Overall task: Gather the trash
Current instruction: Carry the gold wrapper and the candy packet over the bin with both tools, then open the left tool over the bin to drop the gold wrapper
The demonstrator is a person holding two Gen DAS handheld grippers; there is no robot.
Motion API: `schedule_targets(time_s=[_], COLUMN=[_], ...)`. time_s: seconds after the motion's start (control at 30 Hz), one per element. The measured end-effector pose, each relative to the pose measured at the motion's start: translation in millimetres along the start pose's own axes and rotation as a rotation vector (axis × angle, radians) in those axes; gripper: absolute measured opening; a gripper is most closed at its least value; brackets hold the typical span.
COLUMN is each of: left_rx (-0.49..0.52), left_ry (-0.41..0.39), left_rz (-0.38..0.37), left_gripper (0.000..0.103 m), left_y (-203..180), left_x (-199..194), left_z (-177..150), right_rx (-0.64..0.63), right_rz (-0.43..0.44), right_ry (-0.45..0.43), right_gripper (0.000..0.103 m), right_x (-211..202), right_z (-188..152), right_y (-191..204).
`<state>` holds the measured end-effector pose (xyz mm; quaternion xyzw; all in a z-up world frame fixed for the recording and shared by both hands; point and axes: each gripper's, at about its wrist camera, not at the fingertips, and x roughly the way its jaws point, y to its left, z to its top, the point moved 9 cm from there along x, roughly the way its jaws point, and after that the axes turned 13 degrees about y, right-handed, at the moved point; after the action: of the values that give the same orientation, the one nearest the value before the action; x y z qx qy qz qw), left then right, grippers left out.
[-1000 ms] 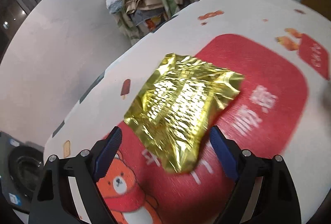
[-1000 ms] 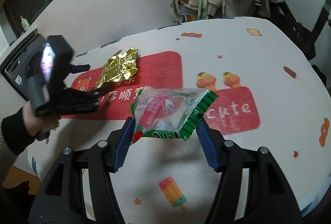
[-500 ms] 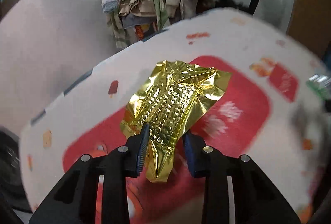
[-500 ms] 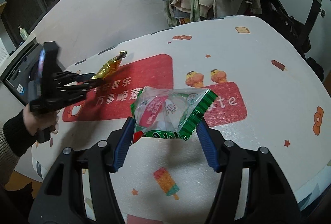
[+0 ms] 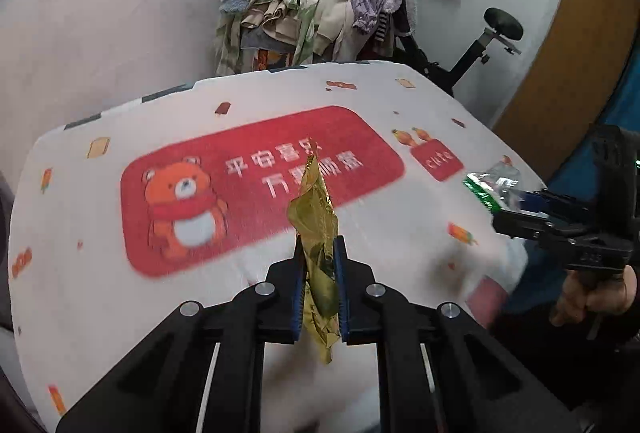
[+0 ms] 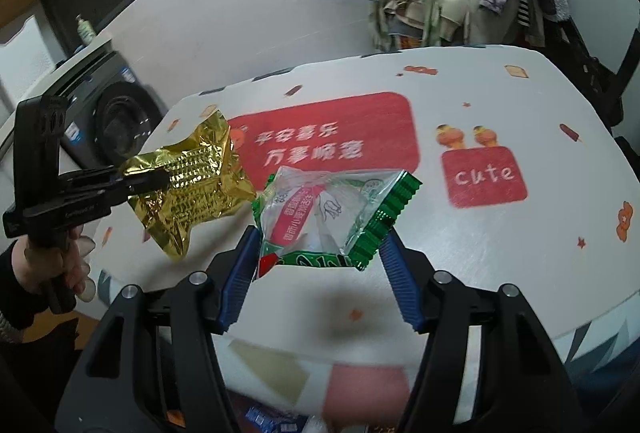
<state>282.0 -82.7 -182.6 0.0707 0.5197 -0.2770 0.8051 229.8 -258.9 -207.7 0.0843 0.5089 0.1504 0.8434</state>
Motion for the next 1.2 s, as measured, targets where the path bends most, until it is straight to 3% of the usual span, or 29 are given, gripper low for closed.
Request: schedule_targets(time_s=[0.37,0.73,0.97,1.2], left_rx=[-0.009,0.021,0.019,0.022], left_ry=[-0.034,0.063,0.127,0.141], left_rz=[-0.054,-0.035,-0.041,-0.069], left_gripper=[0.013,0.013,0.013,0.014], left_y=[-53.6,-85.7,-94.9,-101.4], left_x=[-60.1,-56.8,-31.3,-24.1], left_z=[-96.7,-205.6,-234.8,-238.8], right_rx=[-0.067,-0.090,-0.086,-0.089], right_rz=[0.018,0.026,0.024,0.022], right_ry=[0.014,0.045,0.065,0.075], right_gripper=[0.062,0.062,0.062,0.062], right_x=[-26.9,-32.6,-31.5,-31.0], right_z=[-52.8,-100.4,-119.3,-126.9], right_y=[48.6,69.3,71.1,72.7])
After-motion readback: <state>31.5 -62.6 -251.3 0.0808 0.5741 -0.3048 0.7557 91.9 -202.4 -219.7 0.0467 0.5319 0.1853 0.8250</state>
